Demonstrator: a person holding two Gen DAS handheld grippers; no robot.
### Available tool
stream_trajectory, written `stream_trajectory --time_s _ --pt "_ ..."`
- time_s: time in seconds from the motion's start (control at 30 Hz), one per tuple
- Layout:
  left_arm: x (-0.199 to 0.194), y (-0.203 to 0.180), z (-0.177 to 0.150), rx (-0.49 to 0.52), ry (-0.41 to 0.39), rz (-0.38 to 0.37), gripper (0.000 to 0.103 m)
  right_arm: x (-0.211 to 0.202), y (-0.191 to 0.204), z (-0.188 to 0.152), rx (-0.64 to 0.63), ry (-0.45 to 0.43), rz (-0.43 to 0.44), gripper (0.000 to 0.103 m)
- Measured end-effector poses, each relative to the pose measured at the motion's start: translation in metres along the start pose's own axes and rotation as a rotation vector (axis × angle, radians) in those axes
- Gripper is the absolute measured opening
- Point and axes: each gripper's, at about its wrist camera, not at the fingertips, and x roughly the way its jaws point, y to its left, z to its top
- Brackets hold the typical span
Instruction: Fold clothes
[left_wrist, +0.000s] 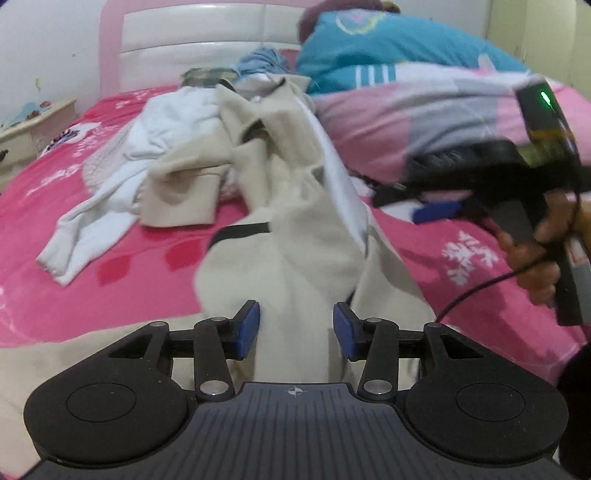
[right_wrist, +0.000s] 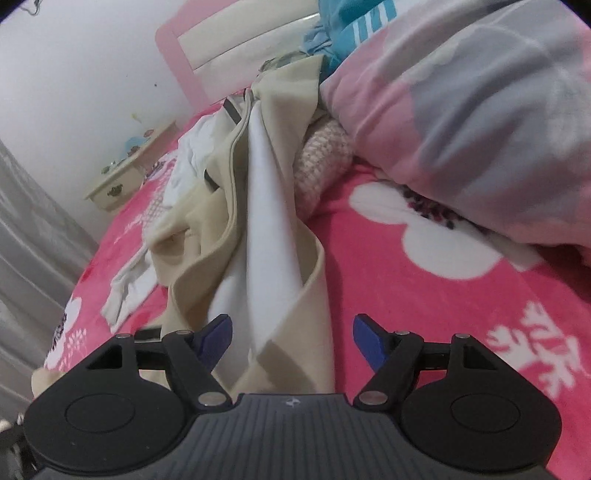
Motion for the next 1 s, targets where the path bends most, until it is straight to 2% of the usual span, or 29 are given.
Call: stream_trajectory --time_s 0.03,0.07,0.1,0.17,0.2,0.27,0.37,0.43,0.47,0.57,0.63,0.67,0.73,0.8,0.87,0.97,1.0 --pt "0.002 -0.001 0.002 -0.015 -0.007 -0.003 0.044 0.01 0.0 0.002 -0.008 0.016 0.006 0.074" --pt "0.004 -0.002 0.004 -0.031 -0.015 -0.007 0.044 0.01 -0.001 -0.001 -0.035 0.024 -0.008 0.068" --pt "0.005 -0.002 0.006 -0.048 -0.024 -0.01 0.044 0.008 -0.003 -0.006 -0.068 0.028 -0.03 0.05" --pt "0.006 0.002 0.011 -0.077 -0.062 -0.024 0.045 0.003 -0.006 -0.014 -0.135 0.036 -0.075 0.025" --pt "0.008 0.001 0.014 -0.089 -0.074 -0.034 0.045 0.001 -0.007 -0.019 -0.168 0.04 -0.097 0.017" --pt "0.016 -0.003 0.022 -0.092 -0.082 -0.044 0.05 -0.004 -0.01 -0.028 -0.234 0.049 -0.141 0.011" --pt "0.039 -0.016 0.033 -0.057 -0.093 -0.033 0.057 -0.011 -0.015 -0.041 -0.334 0.061 -0.208 0.01" --pt "0.056 -0.022 0.038 -0.055 -0.085 0.0 0.069 -0.013 -0.028 -0.049 -0.373 0.095 -0.272 0.01" --pt "0.064 -0.024 0.04 -0.059 -0.079 0.022 0.07 -0.014 -0.036 -0.052 -0.37 0.116 -0.289 0.01" --pt "0.082 -0.026 0.044 -0.07 -0.053 0.104 0.066 -0.026 -0.043 -0.045 -0.354 0.101 -0.271 0.011" --pt "0.079 -0.017 0.042 -0.104 -0.066 0.125 0.051 -0.044 -0.034 -0.033 -0.386 0.024 -0.239 0.011" --pt "0.075 -0.011 0.041 -0.129 -0.08 0.121 0.049 -0.054 -0.026 -0.026 -0.421 -0.028 -0.224 0.013" --pt "0.067 0.001 0.04 -0.168 -0.091 0.116 0.041 -0.067 -0.006 -0.013 -0.524 -0.127 -0.174 0.023" --pt "0.058 0.011 0.039 -0.19 -0.105 0.115 0.037 -0.068 0.014 0.003 -0.61 -0.173 -0.095 0.04" --pt "0.05 0.02 0.039 -0.212 -0.12 0.111 0.034 -0.056 0.027 0.025 -0.572 -0.14 0.005 0.04" --pt "0.047 0.031 0.037 -0.249 -0.121 0.114 0.034 -0.023 0.035 0.065 -0.378 -0.074 0.137 0.042" --pt "0.048 0.032 0.036 -0.252 -0.114 0.118 0.034 -0.009 0.036 0.076 -0.318 -0.054 0.148 0.042"
